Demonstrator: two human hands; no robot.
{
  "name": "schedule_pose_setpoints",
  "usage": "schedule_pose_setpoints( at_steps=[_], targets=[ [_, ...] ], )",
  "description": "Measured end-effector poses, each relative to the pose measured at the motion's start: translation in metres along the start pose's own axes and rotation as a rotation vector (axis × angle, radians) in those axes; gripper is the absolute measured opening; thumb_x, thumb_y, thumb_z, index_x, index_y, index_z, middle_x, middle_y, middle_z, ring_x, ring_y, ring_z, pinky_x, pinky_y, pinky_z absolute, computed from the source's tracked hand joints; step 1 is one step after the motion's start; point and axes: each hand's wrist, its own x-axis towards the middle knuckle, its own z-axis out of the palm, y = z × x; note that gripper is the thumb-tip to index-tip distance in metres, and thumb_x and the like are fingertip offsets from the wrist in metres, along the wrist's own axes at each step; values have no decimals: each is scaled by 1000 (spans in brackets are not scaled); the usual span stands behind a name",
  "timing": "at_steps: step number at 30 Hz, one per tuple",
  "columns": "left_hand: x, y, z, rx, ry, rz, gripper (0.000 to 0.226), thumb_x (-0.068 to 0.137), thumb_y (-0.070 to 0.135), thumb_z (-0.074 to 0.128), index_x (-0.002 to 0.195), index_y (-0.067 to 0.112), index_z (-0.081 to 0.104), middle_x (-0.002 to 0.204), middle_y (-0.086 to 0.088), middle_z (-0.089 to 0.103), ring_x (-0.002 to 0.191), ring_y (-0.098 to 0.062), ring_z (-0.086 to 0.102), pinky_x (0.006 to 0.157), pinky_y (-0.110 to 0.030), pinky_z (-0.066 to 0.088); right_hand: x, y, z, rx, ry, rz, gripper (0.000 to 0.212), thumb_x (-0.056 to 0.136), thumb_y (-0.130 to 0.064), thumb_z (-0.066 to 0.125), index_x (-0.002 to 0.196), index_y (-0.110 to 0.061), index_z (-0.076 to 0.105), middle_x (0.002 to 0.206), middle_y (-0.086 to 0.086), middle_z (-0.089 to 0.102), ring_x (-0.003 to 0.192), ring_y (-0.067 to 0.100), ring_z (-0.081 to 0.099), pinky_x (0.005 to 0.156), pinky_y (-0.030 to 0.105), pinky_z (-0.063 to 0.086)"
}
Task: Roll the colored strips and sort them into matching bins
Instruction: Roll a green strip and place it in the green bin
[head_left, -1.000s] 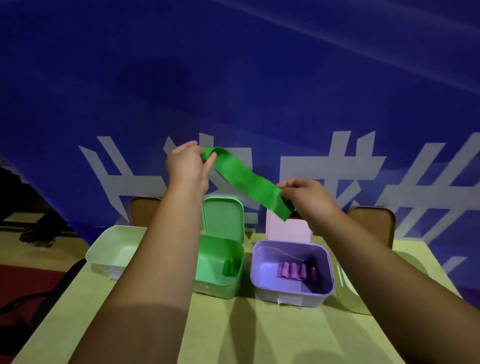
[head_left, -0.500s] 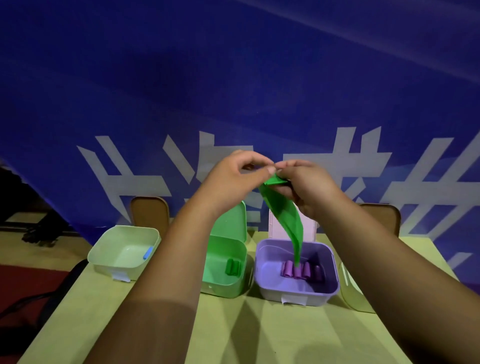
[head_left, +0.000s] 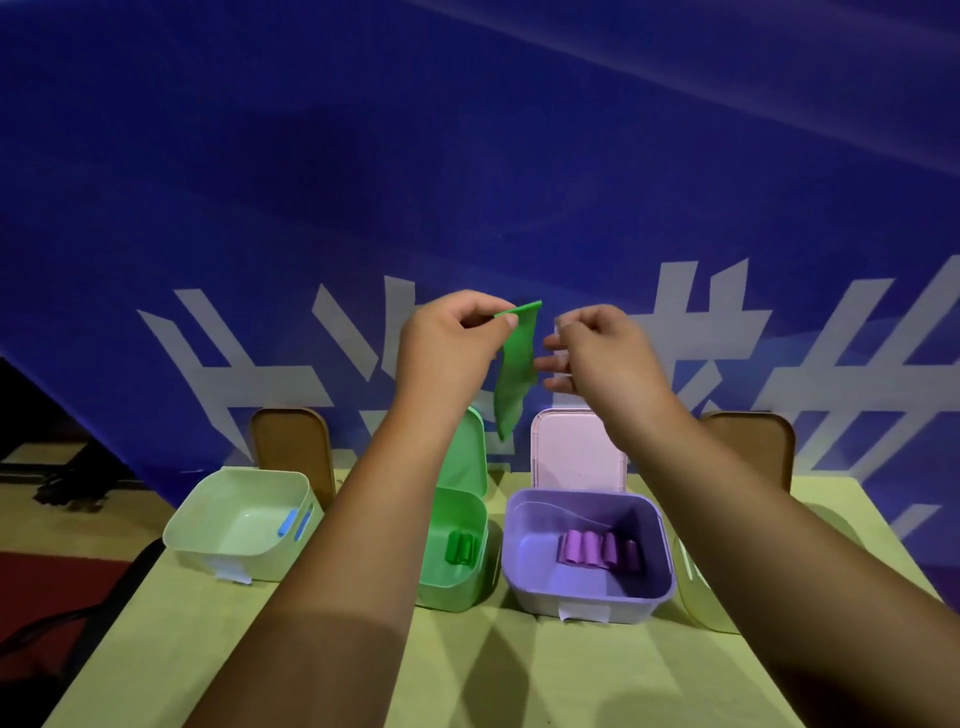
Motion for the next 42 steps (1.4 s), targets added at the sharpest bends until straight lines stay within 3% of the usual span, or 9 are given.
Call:
schedule_pose_setpoints(
  at_steps=[5, 11, 19, 21, 23, 26, 29, 32, 42],
  targets=[
    [0, 7, 8, -220, -69, -139, 10, 98, 12, 77, 101, 20, 83, 92, -2, 83, 88, -22, 82, 87, -43, 68, -6, 4, 7, -212, -48, -267, 21, 100, -22, 62, 118, -29, 71, 109, -8, 76, 94, 12, 76, 87, 42, 64],
    [-1, 25, 8, -398, -138, -198, 20, 104, 5, 61, 112, 8, 80, 99, -9, 84, 94, -23, 82, 86, -34, 67, -9, -8, -7, -212, -54, -313, 23, 98, -23, 72, 120, -29, 75, 105, -12, 78, 101, 6, 74, 95, 44, 63],
    [9, 27, 3, -199, -73, -25, 16, 97, 12, 77, 111, 19, 77, 98, -3, 78, 82, -7, 73, 65, -24, 57, -10, -28, -20, -151, -52, -351, 12, 103, -17, 69, 109, -19, 79, 93, 0, 80, 87, 17, 78, 78, 44, 67],
    [12, 28, 3, -208, -96, -8, 20, 98, 18, 76, 117, 26, 76, 107, 1, 77, 95, -7, 75, 72, -28, 61, -11, -33, -22, -97, -80, -312, 13, 105, -14, 66, 109, -16, 79, 92, 4, 80, 86, 19, 79, 74, 39, 68],
    [14, 29, 3, -232, -157, 16, 21, 101, 17, 73, 118, 29, 78, 113, -1, 78, 106, -18, 77, 87, -43, 66, -11, -37, -26, -43, -113, -278, 15, 105, -10, 64, 110, -15, 77, 92, 6, 80, 83, 20, 79, 71, 36, 66],
    [13, 35, 6, -265, -149, 24, 16, 102, 14, 72, 113, 21, 80, 107, -3, 81, 103, -25, 79, 93, -55, 65, -11, -40, -32, -25, -122, -274, 15, 106, -12, 63, 113, -15, 76, 91, 7, 80, 79, 19, 78, 70, 36, 66],
    [12, 37, 9, -310, -127, 14, 13, 101, 8, 72, 112, 12, 79, 102, -7, 82, 97, -25, 80, 87, -45, 67, -12, -42, -36, -24, -133, -299, 12, 106, -14, 64, 112, -13, 75, 91, 9, 80, 77, 20, 77, 69, 38, 65],
    [11, 38, 11, -346, -133, 5, 13, 101, 6, 72, 112, 8, 79, 103, -10, 82, 97, -26, 81, 83, -38, 67, -12, -42, -39, -79, -137, -337, 12, 107, -17, 64, 113, -14, 74, 91, 4, 80, 80, 17, 79, 66, 30, 65],
    [9, 43, 13, -297, -157, 10, 17, 98, 31, 80, 105, 15, 80, 100, -10, 81, 97, -31, 80, 91, -56, 66, -11, -43, -39, -132, -136, -346, 12, 107, -20, 64, 111, -16, 76, 91, 1, 80, 83, 15, 79, 67, 28, 65]
  ],
)
